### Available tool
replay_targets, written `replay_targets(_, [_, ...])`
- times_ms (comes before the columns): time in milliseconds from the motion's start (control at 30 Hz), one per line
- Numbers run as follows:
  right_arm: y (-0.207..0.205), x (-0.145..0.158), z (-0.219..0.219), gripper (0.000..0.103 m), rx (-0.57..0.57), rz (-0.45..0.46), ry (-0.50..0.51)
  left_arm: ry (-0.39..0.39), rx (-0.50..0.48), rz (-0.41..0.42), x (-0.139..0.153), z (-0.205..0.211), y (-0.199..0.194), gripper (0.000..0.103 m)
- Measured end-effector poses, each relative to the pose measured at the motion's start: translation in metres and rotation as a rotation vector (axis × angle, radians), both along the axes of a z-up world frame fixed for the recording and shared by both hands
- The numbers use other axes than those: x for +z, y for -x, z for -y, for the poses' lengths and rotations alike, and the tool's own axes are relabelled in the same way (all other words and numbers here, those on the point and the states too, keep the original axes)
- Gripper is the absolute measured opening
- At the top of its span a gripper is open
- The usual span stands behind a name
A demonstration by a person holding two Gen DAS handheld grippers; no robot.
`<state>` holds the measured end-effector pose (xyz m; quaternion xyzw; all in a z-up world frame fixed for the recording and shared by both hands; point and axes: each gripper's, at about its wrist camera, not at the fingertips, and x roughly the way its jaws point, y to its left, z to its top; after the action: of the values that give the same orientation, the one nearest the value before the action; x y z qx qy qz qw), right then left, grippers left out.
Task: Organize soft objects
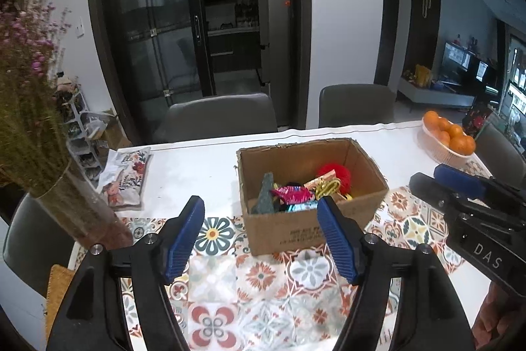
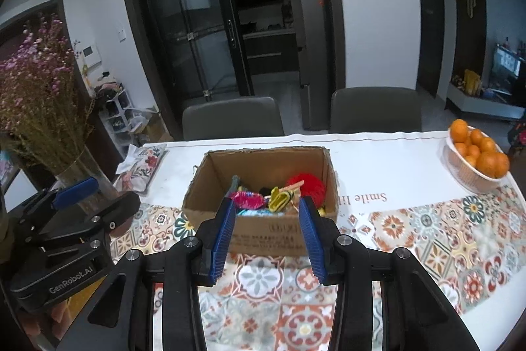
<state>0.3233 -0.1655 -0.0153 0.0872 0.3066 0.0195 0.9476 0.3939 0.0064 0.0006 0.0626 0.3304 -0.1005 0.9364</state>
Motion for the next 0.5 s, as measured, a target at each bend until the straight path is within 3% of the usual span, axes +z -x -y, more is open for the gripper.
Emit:
replay_targets(133, [0.032,0.005,-0.007,0.042,-0.038,0.019,0.015,-0.020,-0.002,0.035,0.004,-0.007,0.027,0.075])
replay_targets(300, [0.065,0.009,-0.014,0.051,-0.059,0.041,0.035,-0.005,-0.011,0.039,0.007,-0.015,0.058,0.079])
replay_targets(500, [0.103,0.013,-0.017,0.073,-0.078,0.069,0.070,-0.008,0.033,0.056,0.010,-0.017,0.095,0.087])
